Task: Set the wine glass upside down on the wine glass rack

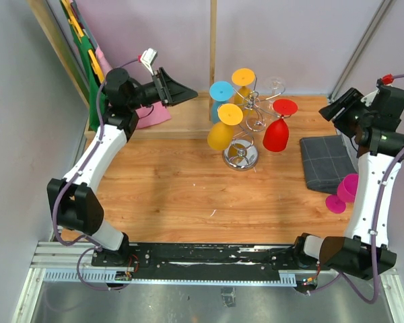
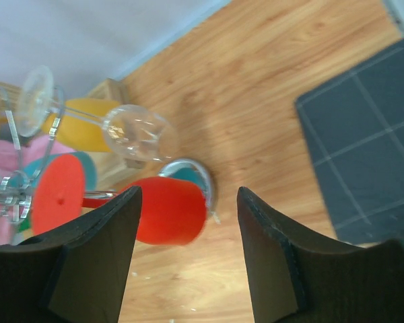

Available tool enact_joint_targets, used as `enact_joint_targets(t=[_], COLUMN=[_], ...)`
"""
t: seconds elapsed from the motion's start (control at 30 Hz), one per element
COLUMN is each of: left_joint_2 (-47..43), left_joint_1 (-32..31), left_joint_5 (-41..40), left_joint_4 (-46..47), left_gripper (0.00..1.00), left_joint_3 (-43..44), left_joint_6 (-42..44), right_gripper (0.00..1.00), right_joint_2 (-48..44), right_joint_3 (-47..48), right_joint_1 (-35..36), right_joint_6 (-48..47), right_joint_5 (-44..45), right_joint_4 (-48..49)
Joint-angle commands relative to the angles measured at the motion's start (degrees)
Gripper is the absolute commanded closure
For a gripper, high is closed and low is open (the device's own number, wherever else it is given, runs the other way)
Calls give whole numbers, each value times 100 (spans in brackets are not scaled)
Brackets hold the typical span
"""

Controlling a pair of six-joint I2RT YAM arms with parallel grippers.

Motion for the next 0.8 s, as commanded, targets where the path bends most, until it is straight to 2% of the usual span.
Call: enact_joint_targets(t=[0.0, 0.07, 0.3, 0.43, 0.6, 0.77], left_joint_2=[132, 167, 182, 159, -160, -391], left_joint_1=[-190, -385, -885, -1038, -1433, -1493], left_joint_5=[-731, -985, -1185, -1299, -1667, -1693], left_joint_4=[-2186, -2687, -2771, -2738, -2794, -2937], left_gripper=[57, 57, 57, 58, 58, 58], left_joint_3=[772, 1024, 1106, 864, 508, 429], left_joint_6=[1740, 2184, 2290, 2211, 2369, 2388], right_gripper=[39, 37, 35, 36, 36, 32], right_joint_2=[-89, -204, -980, -1244, -1237, -1016], right_joint_3=[360, 258, -723, -972, -1180, -1323], right_joint_1=[-51, -51, -53, -45, -51, -51], right_joint_6=[-1097, -1382, -1876, -2017, -2057, -2050], right_joint_5=[1065, 1455, 2623, 3168, 3590, 3848], right_joint_4=[-1240, -1512, -1735, -1839, -1800, -1756])
